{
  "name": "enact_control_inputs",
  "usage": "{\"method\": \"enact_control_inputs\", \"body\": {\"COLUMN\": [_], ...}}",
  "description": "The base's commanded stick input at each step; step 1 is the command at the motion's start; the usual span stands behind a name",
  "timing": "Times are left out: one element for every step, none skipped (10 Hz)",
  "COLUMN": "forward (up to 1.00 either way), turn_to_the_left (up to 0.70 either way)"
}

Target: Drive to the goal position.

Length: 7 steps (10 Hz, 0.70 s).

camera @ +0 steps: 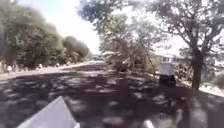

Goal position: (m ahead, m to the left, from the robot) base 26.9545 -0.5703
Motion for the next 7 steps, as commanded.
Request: {"method": "enact_control_inputs", "body": {"forward": [0.50, 0.50, 0.50, 0.50, 0.50, 0.50, 0.50], "turn_to_the_left": [0.00, 0.00, 0.00, 0.00, 0.00, 0.00, 0.00]}}
